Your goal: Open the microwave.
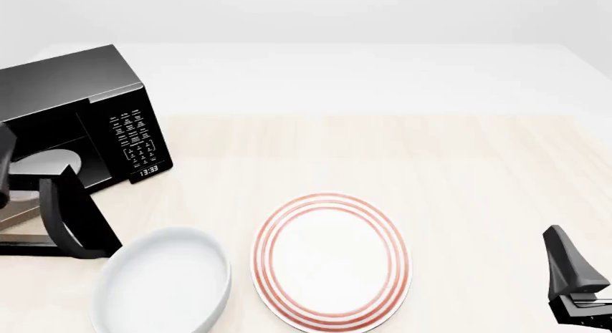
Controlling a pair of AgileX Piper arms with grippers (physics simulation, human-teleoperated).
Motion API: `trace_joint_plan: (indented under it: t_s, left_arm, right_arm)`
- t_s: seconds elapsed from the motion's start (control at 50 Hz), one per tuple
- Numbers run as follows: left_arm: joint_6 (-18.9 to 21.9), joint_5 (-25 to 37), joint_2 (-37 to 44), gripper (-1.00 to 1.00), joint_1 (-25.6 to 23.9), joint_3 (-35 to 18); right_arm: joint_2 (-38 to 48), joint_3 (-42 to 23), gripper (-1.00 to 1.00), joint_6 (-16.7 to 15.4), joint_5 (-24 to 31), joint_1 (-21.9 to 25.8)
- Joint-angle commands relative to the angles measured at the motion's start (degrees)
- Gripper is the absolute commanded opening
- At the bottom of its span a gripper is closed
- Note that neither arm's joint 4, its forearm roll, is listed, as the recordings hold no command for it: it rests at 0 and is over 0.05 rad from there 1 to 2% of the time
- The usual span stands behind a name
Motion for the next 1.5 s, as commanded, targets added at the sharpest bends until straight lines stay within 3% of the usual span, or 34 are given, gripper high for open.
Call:
trace_joint_plan:
  t_s: [0.02,0.28,0.54,0.74,1.0,1.5]
  left_arm:
    - [4.8,0.6,7.9,1.00,-2.9,-6.3]
    - [-1.1,2.7,16.0,1.00,-4.2,-12.2]
    - [2.9,7.7,24.9,1.00,-3.8,-19.3]
    - [4.8,9.2,30.1,1.00,-3.7,-20.7]
    - [1.7,9.9,35.9,1.00,-3.5,-22.4]
    - [2.8,8.3,45.8,1.00,1.1,-25.3]
  right_arm:
    - [0.0,0.0,1.00,0.0,0.0,0.0]
    - [0.0,0.0,1.00,0.0,0.0,0.0]
    - [0.0,0.0,1.00,0.0,0.0,0.0]
    - [0.0,0.0,1.00,0.0,0.0,0.0]
    - [0.0,0.0,1.00,0.0,0.0,0.0]
    - [0.0,0.0,1.00,0.0,0.0,0.0]
